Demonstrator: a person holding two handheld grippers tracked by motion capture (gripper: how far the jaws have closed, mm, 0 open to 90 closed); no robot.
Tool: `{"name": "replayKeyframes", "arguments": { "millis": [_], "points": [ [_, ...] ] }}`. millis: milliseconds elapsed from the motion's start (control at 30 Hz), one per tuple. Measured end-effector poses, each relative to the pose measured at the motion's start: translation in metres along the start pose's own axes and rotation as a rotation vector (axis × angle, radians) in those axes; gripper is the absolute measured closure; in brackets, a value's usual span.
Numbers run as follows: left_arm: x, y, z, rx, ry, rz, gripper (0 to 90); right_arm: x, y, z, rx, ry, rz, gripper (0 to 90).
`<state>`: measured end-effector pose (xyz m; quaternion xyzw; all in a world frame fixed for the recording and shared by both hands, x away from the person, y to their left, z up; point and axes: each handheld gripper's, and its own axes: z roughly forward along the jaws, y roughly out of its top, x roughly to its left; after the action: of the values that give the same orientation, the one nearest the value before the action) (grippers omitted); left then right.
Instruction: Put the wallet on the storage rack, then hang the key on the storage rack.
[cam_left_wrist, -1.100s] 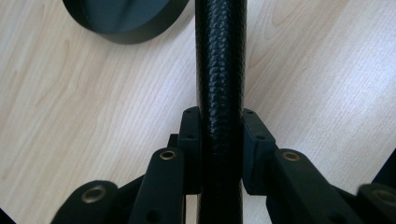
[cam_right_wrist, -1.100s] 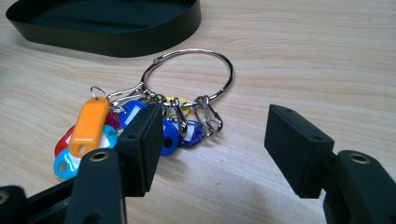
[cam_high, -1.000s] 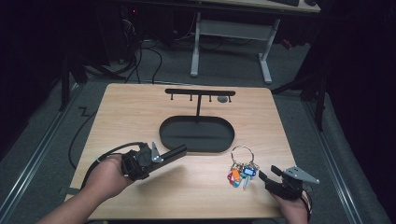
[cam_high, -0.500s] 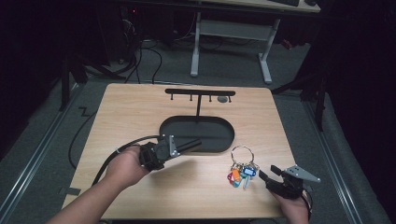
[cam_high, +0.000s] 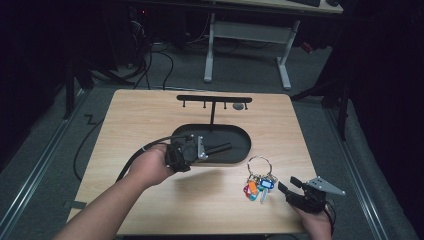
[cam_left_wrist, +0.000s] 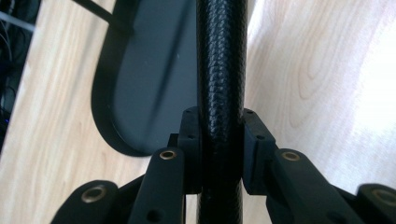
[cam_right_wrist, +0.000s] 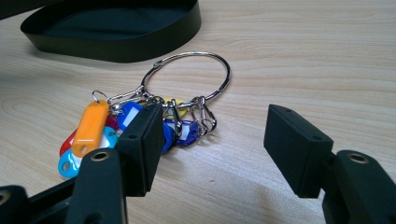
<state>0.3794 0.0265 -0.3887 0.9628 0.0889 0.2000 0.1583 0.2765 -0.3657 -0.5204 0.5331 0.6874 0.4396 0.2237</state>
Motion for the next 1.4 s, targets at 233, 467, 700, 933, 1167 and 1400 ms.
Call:
{"name": "replayKeyframes", "arguments": {
  "millis": [233, 467, 700, 933, 1167, 1400],
  "points": [
    [0.007, 0.007, 0.006, -0.005, 0.014, 0.04, 73.8, 0.0, -0.001, 0.0, 0.002, 0.002, -0.004, 38.8],
    [0.011, 0.018, 0.015, 0.002, 0.042, 0.123, 74.0, -0.001, -0.001, -0.004, -0.006, -0.003, -0.001, 38.8],
    [0.014, 0.033, 0.03, 0.016, 0.086, 0.201, 73.9, -0.001, 0.0, -0.004, -0.01, -0.002, 0.005, 38.8],
    [0.018, 0.043, 0.041, 0.007, 0.141, 0.252, 73.9, -0.003, -0.001, -0.005, -0.018, 0.008, 0.013, 38.8],
    [0.024, 0.043, 0.058, 0.041, 0.184, 0.285, 73.9, -0.006, -0.002, -0.003, -0.019, 0.021, 0.045, 38.8],
    [0.033, 0.042, 0.076, 0.041, 0.227, 0.271, 73.9, -0.006, -0.002, -0.003, -0.026, 0.03, 0.054, 38.8]
  ]
}}
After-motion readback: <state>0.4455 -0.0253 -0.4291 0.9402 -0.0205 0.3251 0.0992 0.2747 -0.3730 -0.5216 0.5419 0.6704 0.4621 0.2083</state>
